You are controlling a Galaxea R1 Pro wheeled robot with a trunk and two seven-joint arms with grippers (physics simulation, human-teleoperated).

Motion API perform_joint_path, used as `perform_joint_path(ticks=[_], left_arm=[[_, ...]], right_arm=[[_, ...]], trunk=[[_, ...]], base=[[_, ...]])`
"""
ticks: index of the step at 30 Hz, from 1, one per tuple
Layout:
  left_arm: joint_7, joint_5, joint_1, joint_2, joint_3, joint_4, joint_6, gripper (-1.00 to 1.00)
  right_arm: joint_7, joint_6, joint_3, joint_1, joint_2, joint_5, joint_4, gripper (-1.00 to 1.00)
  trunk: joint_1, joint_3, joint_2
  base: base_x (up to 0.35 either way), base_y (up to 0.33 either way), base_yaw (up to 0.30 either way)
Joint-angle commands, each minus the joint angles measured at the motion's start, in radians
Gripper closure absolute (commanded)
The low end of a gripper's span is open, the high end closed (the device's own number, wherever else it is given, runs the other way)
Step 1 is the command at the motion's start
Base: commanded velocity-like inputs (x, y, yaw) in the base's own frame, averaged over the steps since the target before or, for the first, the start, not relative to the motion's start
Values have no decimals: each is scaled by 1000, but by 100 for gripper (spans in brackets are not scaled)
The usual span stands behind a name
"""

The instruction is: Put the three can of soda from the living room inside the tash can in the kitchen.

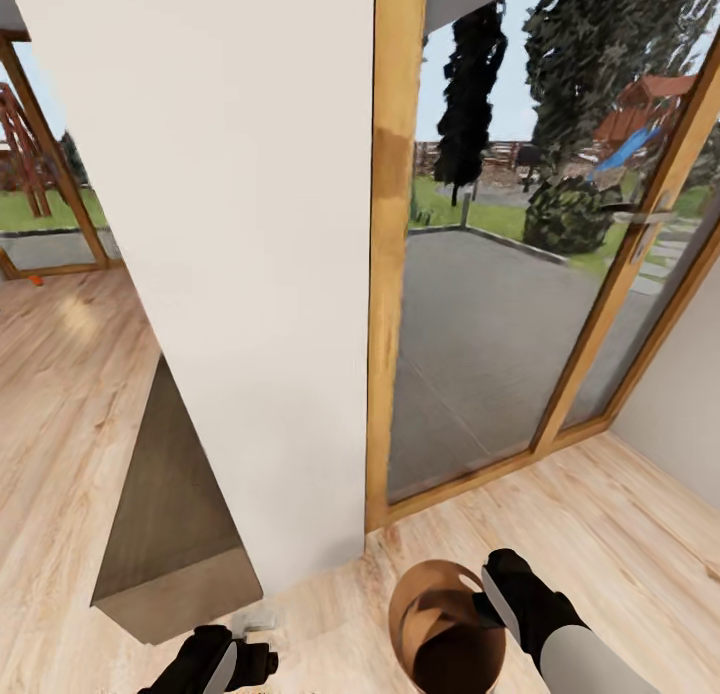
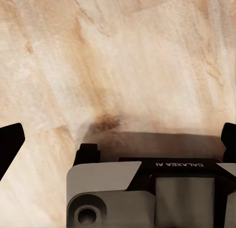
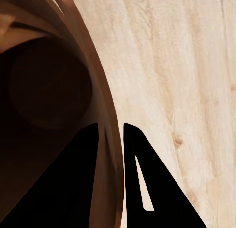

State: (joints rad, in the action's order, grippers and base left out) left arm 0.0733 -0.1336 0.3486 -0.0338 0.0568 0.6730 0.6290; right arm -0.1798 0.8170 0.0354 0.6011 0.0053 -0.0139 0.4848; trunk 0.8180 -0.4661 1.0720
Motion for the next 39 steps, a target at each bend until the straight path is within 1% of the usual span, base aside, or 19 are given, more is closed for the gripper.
perform_joint_path(ticks=[1, 9, 19, 31, 35, 39], left_arm=[[0, 0, 0, 0, 0, 0, 0, -100], [-1, -1, 0, 0, 0, 0, -1, -100], [-1, -1, 0, 0, 1, 0, -29, -100], [-2, -1, 0, 0, 0, 0, -31, -100], [-3, -1, 0, 0, 0, 0, -32, -100], [-3, -2, 1, 0, 1, 0, -32, -100]], right_arm=[[3, -1, 0, 0, 1, 6, 0, 100], [3, -1, 1, 0, 5, 7, -1, 100], [3, -1, 1, 0, 6, 7, -2, 100], [3, -1, 2, 0, 15, 7, -4, 100], [3, -2, 6, 0, 19, 6, -14, 100], [3, -2, 24, 0, 25, 6, -18, 100]], trunk=[[0, 0, 0], [0, 0, 0], [0, 0, 0], [0, 0, 0], [0, 0, 0], [0, 0, 0]], base=[[0, 0, 284], [0, 0, 284], [0, 0, 284], [0, 0, 284], [0, 0, 284], [0, 0, 284]])
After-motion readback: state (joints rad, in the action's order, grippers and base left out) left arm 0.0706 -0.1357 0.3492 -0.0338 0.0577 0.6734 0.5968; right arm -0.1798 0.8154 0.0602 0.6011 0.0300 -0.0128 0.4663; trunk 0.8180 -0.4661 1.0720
